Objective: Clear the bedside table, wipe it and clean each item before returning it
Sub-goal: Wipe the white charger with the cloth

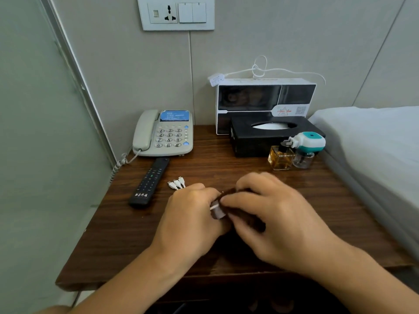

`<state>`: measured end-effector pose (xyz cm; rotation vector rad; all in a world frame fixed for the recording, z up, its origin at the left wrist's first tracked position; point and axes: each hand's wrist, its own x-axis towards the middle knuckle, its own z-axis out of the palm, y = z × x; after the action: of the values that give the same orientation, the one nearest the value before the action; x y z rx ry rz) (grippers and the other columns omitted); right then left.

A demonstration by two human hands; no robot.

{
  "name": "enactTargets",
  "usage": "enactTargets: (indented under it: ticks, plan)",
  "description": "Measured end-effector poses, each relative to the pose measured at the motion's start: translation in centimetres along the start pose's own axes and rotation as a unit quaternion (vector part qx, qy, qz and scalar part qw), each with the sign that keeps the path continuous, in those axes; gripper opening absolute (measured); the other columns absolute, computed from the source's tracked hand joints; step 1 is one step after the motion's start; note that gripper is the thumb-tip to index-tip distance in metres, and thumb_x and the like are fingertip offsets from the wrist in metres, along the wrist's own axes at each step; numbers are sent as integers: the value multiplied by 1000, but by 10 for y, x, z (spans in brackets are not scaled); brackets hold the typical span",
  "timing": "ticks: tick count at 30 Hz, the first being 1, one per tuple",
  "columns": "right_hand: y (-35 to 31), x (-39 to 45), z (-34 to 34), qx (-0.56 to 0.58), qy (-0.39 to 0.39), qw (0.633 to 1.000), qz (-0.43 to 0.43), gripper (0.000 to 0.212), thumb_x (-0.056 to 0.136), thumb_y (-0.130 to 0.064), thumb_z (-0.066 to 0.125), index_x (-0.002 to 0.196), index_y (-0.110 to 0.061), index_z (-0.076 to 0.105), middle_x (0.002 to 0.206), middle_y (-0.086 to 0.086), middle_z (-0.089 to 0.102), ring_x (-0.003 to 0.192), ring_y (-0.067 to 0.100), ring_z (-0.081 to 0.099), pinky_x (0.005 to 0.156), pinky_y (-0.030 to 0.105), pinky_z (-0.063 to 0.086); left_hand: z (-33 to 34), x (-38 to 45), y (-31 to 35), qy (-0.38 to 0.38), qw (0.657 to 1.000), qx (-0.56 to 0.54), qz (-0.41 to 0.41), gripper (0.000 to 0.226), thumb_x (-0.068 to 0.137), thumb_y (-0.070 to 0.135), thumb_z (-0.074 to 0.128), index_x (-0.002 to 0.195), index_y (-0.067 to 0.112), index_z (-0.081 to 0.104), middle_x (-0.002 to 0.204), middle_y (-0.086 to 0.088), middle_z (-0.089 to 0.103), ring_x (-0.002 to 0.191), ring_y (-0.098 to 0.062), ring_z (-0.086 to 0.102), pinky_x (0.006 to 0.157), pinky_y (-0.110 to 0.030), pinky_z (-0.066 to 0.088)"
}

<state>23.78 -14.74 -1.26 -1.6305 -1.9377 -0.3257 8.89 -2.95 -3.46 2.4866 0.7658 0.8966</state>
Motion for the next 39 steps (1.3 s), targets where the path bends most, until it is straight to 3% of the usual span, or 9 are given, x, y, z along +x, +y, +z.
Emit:
enactTargets:
  ticks: [2,8,13,17,20,26,29,35,39]
  plan:
    - [13,2,-5,-4,12,999,36,22,94,-33,63,110,-26,75,104,-9,57,91,14,58,73,37,55,-1,-1,2,9,1000,0,2,16,65,36,74,78,28,75,69,10,53,62,-7,53,56,-37,48]
    - [17,1,-3,71,66,991,91,21,94,-24,70,114,-24,75,106,-15,59,99,7,63,82,23,54,-10,-1,4,36,999,14,30,30,67,21,85,96,26,79,77,10,54,67,-11,56,53,-36,50]
    - [4,4,-1,132,94,985,53,25,91,-17,73,116,-16,76,107,-7,63,103,10,65,87,18,50,-13,-1,5,62,997,-39,31,27,74,46,65,88,25,74,74,11,55,68,-9,57,56,-33,47]
    - [30,3,6,80,108,978,159,21,91,-20,75,109,-30,76,104,-16,64,102,-1,62,86,8,46,-13,-7,4,64,986,-153,-12,23,84,36,83,104,34,72,94,17,69,93,-8,68,72,-30,58]
    - [32,6,1,156,138,949,235,21,91,-28,70,105,-44,70,100,-22,67,105,-5,62,84,10,49,-19,-6,-1,28,972,-229,-49,28,84,34,82,103,39,62,100,14,69,98,-10,68,72,-28,59]
    - [0,11,2,208,159,959,108,24,92,-17,71,115,-20,76,107,-5,70,107,17,67,90,19,49,-26,-2,-3,-8,959,-274,-67,31,86,25,83,106,39,64,102,8,68,96,-16,68,80,-44,61]
    - [-4,8,7,200,178,960,86,26,92,-19,73,117,-17,76,106,-2,67,105,18,66,88,19,50,-27,-3,-3,-7,961,-268,-64,36,84,17,84,103,39,64,101,10,68,97,-12,67,79,-45,62]
    - [-9,7,13,185,156,968,63,30,93,-27,70,121,-18,76,111,-4,63,109,13,64,89,18,50,-22,-2,-3,-10,974,-221,-48,34,84,10,81,99,34,62,93,9,70,91,-13,69,75,-43,59]
    - [8,7,16,150,162,968,119,27,91,-27,72,118,-22,78,107,-9,64,104,10,64,84,16,51,-16,2,-3,37,936,-339,-90,35,84,4,81,92,32,62,92,2,72,86,-13,71,71,-29,57]
